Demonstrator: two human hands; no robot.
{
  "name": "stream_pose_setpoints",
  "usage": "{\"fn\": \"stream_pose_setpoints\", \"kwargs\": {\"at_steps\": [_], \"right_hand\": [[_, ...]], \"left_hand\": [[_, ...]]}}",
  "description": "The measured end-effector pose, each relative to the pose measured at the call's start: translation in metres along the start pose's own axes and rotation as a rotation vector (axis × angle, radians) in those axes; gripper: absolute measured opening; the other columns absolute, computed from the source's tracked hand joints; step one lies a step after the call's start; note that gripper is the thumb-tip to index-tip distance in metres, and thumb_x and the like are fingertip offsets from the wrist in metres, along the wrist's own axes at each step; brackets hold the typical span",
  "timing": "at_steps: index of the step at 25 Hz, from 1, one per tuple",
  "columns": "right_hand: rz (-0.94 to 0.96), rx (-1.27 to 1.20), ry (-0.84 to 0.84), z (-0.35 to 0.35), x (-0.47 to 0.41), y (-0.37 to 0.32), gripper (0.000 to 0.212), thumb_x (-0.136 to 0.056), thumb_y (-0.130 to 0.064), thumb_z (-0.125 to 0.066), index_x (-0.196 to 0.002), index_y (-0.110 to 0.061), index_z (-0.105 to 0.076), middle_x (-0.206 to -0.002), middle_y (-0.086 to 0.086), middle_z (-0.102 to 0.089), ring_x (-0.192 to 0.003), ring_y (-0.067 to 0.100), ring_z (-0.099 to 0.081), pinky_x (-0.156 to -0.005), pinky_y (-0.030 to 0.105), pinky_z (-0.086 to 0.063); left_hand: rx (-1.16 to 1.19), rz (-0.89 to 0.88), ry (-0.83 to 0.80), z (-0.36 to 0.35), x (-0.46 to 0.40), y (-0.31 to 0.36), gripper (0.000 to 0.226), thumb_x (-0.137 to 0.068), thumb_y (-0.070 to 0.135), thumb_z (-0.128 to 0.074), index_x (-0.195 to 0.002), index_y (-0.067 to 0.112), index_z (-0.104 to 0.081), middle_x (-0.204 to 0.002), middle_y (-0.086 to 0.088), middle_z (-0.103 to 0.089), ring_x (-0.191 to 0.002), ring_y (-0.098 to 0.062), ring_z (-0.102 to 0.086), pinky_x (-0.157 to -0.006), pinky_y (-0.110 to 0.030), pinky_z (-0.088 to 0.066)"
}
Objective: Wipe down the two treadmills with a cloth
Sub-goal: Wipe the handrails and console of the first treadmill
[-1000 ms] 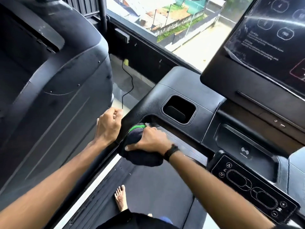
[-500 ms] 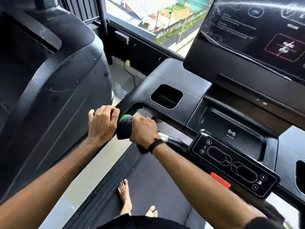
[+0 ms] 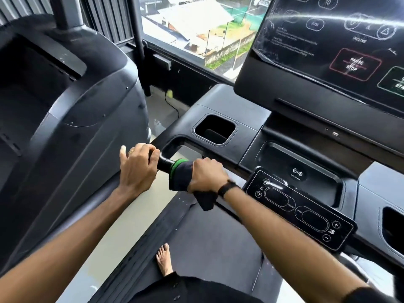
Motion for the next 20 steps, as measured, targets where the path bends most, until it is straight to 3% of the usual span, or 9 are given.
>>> {"fn": "stream_pose_setpoints", "kwargs": {"at_steps": [2,3,7,8,11,12,16,18,20], "right_hand": [[-0.095,-0.262,-0.239,0.018,-0.007,0.013,0.045,-0.062,-0.040,-0.086,-0.093,-0.014,-0.066,-0.090,0.005,-0.068,-0.080,0.025,-0.067,-0.062,0.031,-0.055],[-0.101,-0.270,-0.233,0.017,-0.004,0.015,0.047,-0.061,-0.042,-0.085,-0.093,-0.015,-0.066,-0.091,0.004,-0.068,-0.080,0.025,-0.067,-0.063,0.031,-0.056],[-0.026,0.124,0.143,-0.011,0.029,0.011,0.037,-0.073,-0.029,-0.074,-0.104,-0.013,-0.061,-0.098,0.009,-0.069,-0.089,0.031,-0.067,-0.069,0.033,-0.048],[-0.021,0.086,0.102,-0.006,0.029,0.018,0.038,-0.071,-0.031,-0.077,-0.101,-0.013,-0.062,-0.095,0.008,-0.068,-0.085,0.029,-0.067,-0.067,0.031,-0.048],[-0.142,-0.316,-0.252,0.022,0.021,0.037,0.045,-0.060,-0.041,-0.088,-0.090,-0.015,-0.066,-0.091,0.004,-0.069,-0.079,0.022,-0.068,-0.065,0.032,-0.058],[-0.149,-0.300,-0.247,0.023,0.024,0.037,0.047,-0.060,-0.042,-0.088,-0.093,-0.015,-0.066,-0.094,0.004,-0.068,-0.082,0.023,-0.069,-0.067,0.033,-0.058],[-0.056,0.158,0.290,-0.014,0.056,0.022,0.037,-0.079,-0.019,-0.069,-0.112,-0.010,-0.054,-0.104,0.011,-0.068,-0.093,0.030,-0.068,-0.070,0.035,-0.049],[-0.006,0.165,0.377,-0.016,0.057,0.026,0.034,-0.081,-0.013,-0.067,-0.111,-0.009,-0.053,-0.102,0.011,-0.068,-0.092,0.029,-0.068,-0.068,0.035,-0.047],[-0.001,0.137,0.355,-0.010,0.055,0.031,0.033,-0.079,-0.018,-0.070,-0.107,-0.009,-0.054,-0.098,0.009,-0.069,-0.089,0.028,-0.068,-0.067,0.034,-0.046]], "left_hand": [[0.003,-0.032,0.009,0.001,0.001,0.009,0.040,-0.097,0.040,-0.033,-0.103,0.014,-0.063,-0.112,-0.007,-0.066,-0.108,-0.031,-0.058,-0.119,-0.054,-0.010],[0.012,-0.043,0.016,0.002,0.000,0.014,0.040,-0.097,0.039,-0.033,-0.102,0.014,-0.063,-0.111,-0.007,-0.066,-0.108,-0.031,-0.058,-0.119,-0.054,-0.010],[-0.006,-0.072,0.008,0.003,0.006,0.024,0.039,-0.097,0.039,-0.033,-0.099,0.014,-0.064,-0.108,-0.006,-0.067,-0.106,-0.030,-0.059,-0.119,-0.053,-0.009],[-0.012,-0.085,0.009,0.002,0.008,0.026,0.038,-0.096,0.038,-0.034,-0.098,0.014,-0.064,-0.107,-0.006,-0.067,-0.105,-0.030,-0.060,-0.119,-0.053,-0.009],[-0.013,-0.110,-0.005,0.000,0.016,0.035,0.037,-0.095,0.038,-0.035,-0.097,0.014,-0.064,-0.106,-0.005,-0.067,-0.103,-0.029,-0.060,-0.119,-0.053,-0.009],[-0.002,-0.118,0.000,-0.001,0.017,0.039,0.036,-0.094,0.038,-0.037,-0.096,0.014,-0.064,-0.106,-0.004,-0.067,-0.103,-0.028,-0.060,-0.119,-0.053,-0.009],[0.014,-0.170,-0.010,-0.012,0.036,0.055,0.032,-0.094,0.034,-0.042,-0.099,0.012,-0.064,-0.107,-0.006,-0.068,-0.104,-0.029,-0.062,-0.119,-0.056,-0.012],[0.017,-0.204,-0.021,-0.019,0.049,0.063,0.034,-0.095,0.035,-0.041,-0.100,0.012,-0.065,-0.108,-0.006,-0.069,-0.107,-0.029,-0.062,-0.119,-0.057,-0.012],[-0.014,-0.238,-0.036,-0.022,0.059,0.065,0.043,-0.095,0.040,-0.034,-0.104,0.012,-0.066,-0.114,-0.007,-0.068,-0.115,-0.028,-0.060,-0.119,-0.057,-0.012]]}}
Point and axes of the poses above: each hand's wrist, its own x-axis away from the middle knuckle, its own z-axis out of the back of the hand, y = z × x, the point moved 1 cm from there along -x, towards the middle knuckle
